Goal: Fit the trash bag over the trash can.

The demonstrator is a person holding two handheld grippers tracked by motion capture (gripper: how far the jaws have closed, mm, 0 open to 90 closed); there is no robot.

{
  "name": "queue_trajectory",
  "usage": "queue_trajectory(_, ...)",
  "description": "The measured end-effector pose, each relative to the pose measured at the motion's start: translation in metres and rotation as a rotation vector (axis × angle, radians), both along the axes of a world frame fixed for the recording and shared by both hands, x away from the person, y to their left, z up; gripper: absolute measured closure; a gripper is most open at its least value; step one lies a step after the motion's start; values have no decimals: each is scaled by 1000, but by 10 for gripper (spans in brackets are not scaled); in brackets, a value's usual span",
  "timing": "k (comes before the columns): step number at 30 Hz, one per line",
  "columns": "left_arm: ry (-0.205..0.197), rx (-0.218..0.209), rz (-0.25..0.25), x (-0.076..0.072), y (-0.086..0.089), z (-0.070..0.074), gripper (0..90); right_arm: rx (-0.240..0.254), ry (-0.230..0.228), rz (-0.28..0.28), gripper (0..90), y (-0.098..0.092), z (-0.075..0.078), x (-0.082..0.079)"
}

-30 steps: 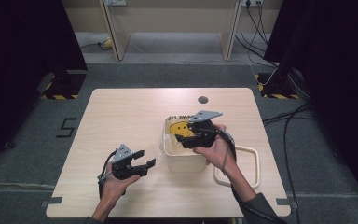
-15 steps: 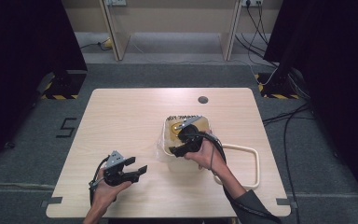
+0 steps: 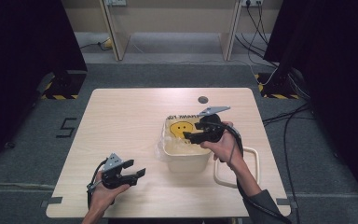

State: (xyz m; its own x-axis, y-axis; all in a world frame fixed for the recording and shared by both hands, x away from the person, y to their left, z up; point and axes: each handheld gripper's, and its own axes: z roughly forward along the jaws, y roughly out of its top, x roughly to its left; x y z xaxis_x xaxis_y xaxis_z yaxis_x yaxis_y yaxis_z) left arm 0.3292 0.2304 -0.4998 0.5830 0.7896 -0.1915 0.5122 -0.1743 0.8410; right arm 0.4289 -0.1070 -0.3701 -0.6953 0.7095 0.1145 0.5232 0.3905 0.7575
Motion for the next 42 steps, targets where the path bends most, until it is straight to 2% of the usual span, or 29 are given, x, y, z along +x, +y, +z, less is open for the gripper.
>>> queue_trajectory(4,11,7,-10,-2,0,-2,313,-28,-12,-33,381,-15,-8,3)
queue_trajectory(10,29,41,-22,-6,0,-6,299,-61,-35,13,389,-16,-18,0)
queue_trajectory(13,31,69,-29,-9,0,-7,292,-86,-34,24,365,-12,-18,-1)
queue_trajectory(18,31,124,-22,-11,4,-9,292,-67,-57,23,356,-3,-6,-1)
queue_trajectory(23,22,181,-7,-14,7,-11,292,-73,-65,22,357,25,4,0)
queue_trajectory(27,17,206,-8,-15,9,-12,292,-110,-38,26,361,51,2,3)
queue_trajectory(31,20,201,-3,-16,11,-13,292,-144,-4,27,373,66,-8,7)
queue_trajectory(42,29,212,-12,-16,9,-16,292,-200,87,46,385,76,-25,10)
